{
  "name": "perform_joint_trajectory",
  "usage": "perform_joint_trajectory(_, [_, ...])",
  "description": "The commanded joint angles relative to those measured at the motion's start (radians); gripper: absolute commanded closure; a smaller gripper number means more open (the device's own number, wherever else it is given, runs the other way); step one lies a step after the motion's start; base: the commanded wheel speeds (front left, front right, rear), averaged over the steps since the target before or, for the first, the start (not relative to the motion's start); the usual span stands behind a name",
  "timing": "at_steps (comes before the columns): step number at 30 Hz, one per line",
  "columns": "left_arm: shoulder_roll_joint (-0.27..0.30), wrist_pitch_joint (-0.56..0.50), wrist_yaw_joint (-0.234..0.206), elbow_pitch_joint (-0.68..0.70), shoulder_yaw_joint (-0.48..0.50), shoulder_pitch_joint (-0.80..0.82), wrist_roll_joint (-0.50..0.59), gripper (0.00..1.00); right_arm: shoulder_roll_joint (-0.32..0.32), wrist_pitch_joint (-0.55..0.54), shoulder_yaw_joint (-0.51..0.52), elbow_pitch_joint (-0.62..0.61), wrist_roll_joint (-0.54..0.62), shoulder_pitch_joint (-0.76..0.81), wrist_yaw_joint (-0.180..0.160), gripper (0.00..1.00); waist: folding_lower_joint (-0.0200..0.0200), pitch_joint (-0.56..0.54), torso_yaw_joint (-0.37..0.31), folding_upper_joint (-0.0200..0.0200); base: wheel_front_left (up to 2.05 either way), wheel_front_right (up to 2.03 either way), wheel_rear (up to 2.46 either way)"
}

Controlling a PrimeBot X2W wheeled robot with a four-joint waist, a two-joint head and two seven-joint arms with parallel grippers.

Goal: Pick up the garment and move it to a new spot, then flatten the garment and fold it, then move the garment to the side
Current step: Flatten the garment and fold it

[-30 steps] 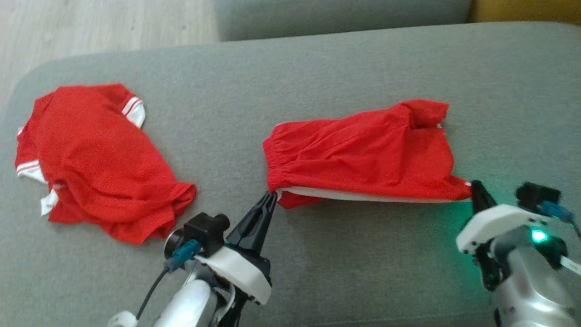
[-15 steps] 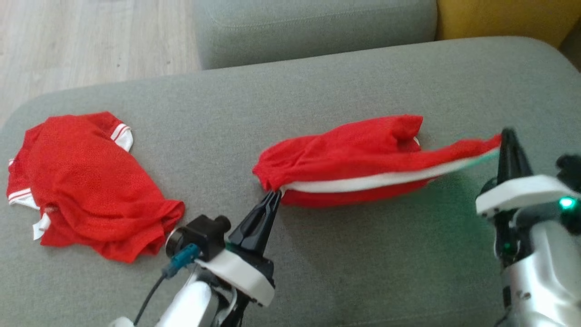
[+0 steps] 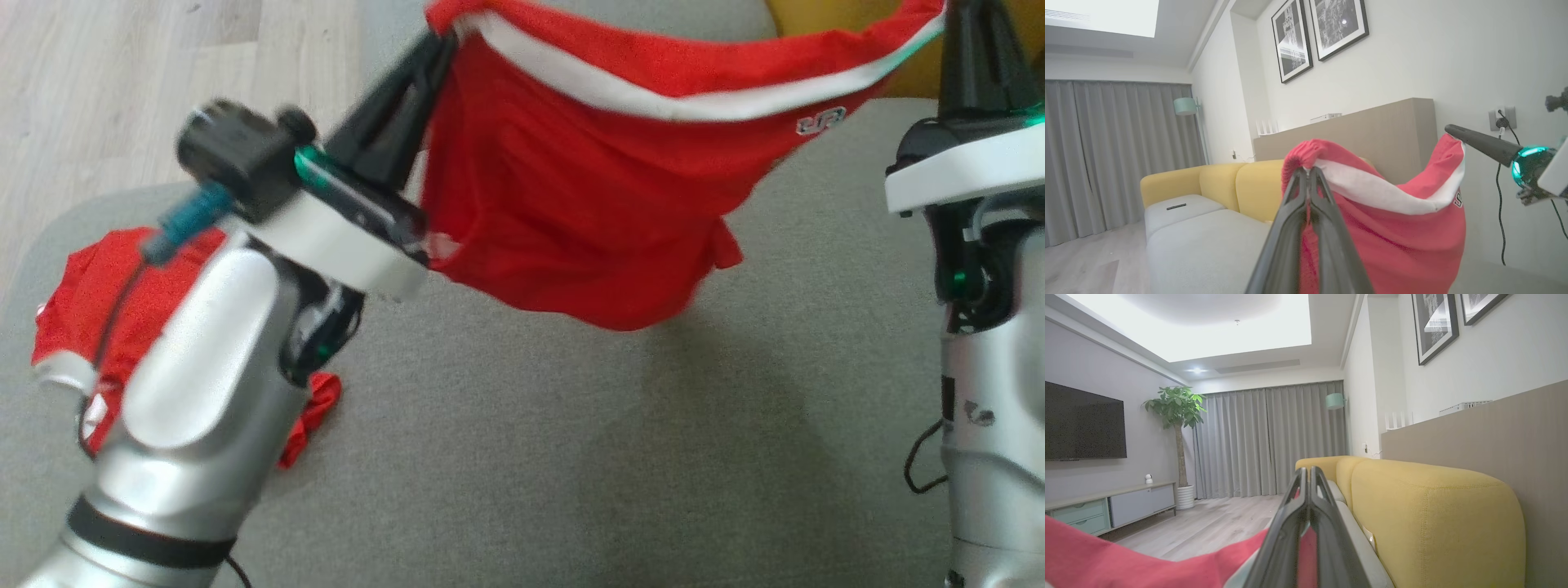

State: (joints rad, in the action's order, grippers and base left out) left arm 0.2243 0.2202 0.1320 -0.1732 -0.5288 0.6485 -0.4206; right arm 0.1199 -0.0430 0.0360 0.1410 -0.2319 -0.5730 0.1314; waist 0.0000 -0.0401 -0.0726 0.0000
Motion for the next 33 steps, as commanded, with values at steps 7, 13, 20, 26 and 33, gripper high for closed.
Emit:
perform_joint_trajectory(7, [0.066,-0.121,-0.017,0.125,0.087,0.019,-0.130,1.00,-0.009,-0.120,0.004,-0.184,0.045,0.037,-0.001,1.00,0.0000,-0.008,-0.012,0.0000,0.00,0.00,0.00])
perform_joint_trajectory(13, [0.115,-0.235,-0.031,0.236,0.089,-0.024,-0.177,1.00,-0.031,-0.243,0.034,-0.295,0.063,0.101,-0.001,1.00,0.0000,0.040,-0.016,0.0000,0.00,0.00,0.00])
perform_joint_trajectory(20, [0.148,-0.318,-0.013,0.164,0.083,0.167,-0.199,1.00,-0.022,-0.263,0.040,-0.215,0.081,-0.104,-0.001,1.00,0.0000,0.258,-0.044,0.0000,0.00,0.00,0.00])
perform_joint_trajectory(26, [0.181,-0.292,-0.003,-0.019,0.040,0.456,-0.160,1.00,-0.004,-0.126,0.017,0.040,0.100,-0.418,-0.001,1.00,0.0000,0.414,-0.083,0.0000,0.00,0.00,0.00])
perform_joint_trajectory(33, [0.137,-0.120,-0.002,-0.304,-0.011,0.845,-0.211,1.00,-0.011,0.123,0.139,0.382,0.119,-0.844,-0.001,1.00,0.0000,0.517,-0.091,0.0000,0.00,0.00,0.00])
